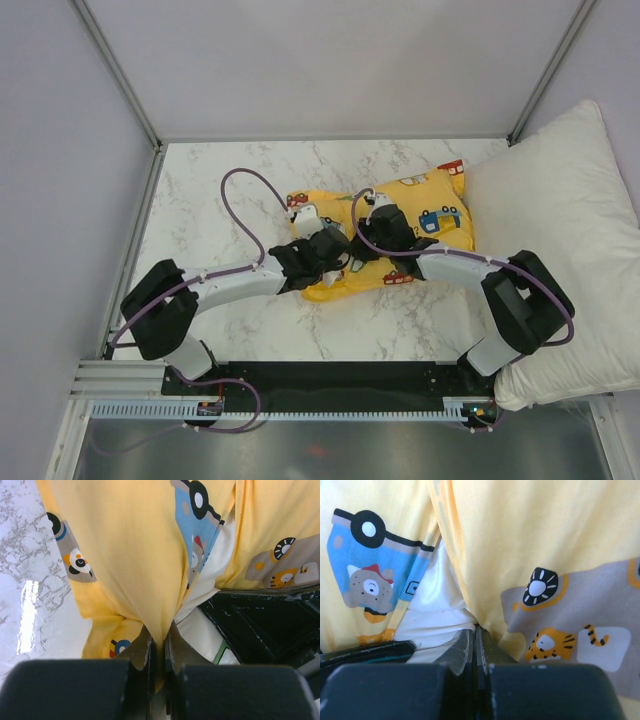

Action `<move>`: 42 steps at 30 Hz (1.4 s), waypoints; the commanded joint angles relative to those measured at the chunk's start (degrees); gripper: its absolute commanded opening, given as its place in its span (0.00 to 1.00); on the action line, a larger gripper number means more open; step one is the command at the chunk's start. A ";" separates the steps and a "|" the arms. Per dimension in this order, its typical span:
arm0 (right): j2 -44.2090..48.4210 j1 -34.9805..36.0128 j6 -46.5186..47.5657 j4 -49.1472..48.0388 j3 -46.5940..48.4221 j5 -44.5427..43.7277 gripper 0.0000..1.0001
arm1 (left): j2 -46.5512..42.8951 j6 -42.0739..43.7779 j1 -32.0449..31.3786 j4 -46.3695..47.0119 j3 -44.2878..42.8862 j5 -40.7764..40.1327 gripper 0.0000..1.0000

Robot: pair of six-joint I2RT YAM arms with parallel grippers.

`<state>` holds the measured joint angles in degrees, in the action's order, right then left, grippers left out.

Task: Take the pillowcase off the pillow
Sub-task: Expand the opening of the pillowcase

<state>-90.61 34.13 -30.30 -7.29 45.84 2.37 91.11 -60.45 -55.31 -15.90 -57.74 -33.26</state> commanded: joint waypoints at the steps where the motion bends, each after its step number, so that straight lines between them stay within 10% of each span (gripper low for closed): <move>1: -5.37 -10.13 6.49 7.20 -1.46 -25.93 0.00 | -8.40 0.07 -0.42 -13.19 2.80 -1.11 0.02; 25: -8.71 -12.60 6.22 8.96 1.26 -24.70 0.00 | -18.25 0.85 3.10 -13.28 12.64 -1.29 0.02; 34: -4.23 -9.09 6.23 5.01 -1.98 -18.73 0.00 | -9.56 6.48 1.26 -5.38 0.97 1.70 0.02; 42: 2.36 0.93 0.61 3.34 -4.44 -18.71 0.00 | -1.56 4.99 1.08 3.07 -2.64 6.96 0.66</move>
<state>-89.76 34.26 -28.75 -12.08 44.45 -9.34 86.08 -55.40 -54.46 -16.60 -58.37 -27.97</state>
